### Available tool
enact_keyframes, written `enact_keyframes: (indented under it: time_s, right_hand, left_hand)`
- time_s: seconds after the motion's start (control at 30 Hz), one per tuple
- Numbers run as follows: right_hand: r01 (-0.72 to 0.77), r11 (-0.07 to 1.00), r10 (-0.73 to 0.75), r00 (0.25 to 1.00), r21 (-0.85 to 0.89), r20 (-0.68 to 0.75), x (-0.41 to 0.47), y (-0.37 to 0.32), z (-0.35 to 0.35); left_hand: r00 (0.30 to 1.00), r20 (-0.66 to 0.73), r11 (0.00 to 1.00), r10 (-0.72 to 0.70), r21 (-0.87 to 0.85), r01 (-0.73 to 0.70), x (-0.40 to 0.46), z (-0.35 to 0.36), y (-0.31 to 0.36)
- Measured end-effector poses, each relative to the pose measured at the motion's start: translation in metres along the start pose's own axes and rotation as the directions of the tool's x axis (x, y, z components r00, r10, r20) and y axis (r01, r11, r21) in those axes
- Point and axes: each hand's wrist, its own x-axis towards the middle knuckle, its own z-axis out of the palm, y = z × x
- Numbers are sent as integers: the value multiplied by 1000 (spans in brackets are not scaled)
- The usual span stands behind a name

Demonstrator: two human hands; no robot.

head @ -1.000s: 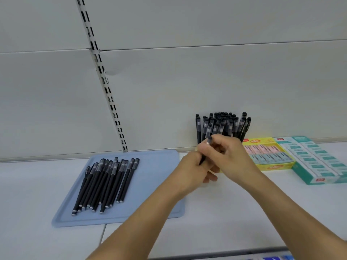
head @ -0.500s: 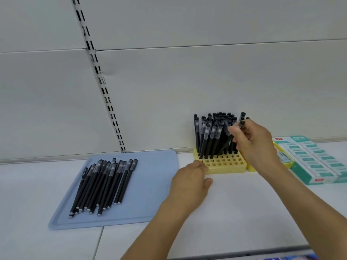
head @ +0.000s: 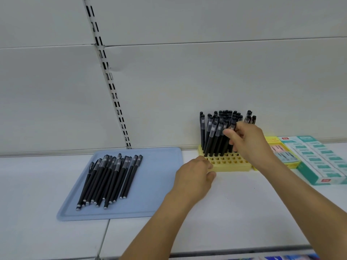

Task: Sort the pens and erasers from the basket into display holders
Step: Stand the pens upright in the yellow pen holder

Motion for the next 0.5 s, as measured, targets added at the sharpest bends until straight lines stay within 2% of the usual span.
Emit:
enact_keyframes:
  time_s: [0.07,0.13,0.23,0.3,0.33,0.4,0.5]
  right_hand:
    - [0,999,0,1000,-32,3,0,-2,1]
    - [1,996,-6,998,-84,-66,-6,-4,1]
    - [15,1000,-12,958,8,-287,-26,-16,5]
    - [101,992,-74,954,78,-291,-41,-30,13]
    - [144,987,-127,967,65,-220,-46,-36,20]
    - [215,977,-215,976,8,22,-54,-46,40]
    - [300,953,-265,898,-48,350,-63,-60,73]
  left_hand:
    - [1000,16,1000,-3,-22,3,-3,-1,0]
    - [999,27,997,26,-75,-24,-12,-5,0]
    - [994,-99,997,37,-64,-44,-32,-17,-10]
    - [978,-203,999,-42,-8,42,-44,-29,-31]
    - [961,-261,994,-97,25,107,-50,-35,-45]
    - [900,-374,960,-225,71,270,-64,-47,-78]
    - [773,-395,804,-496,127,581,-85,-67,-117]
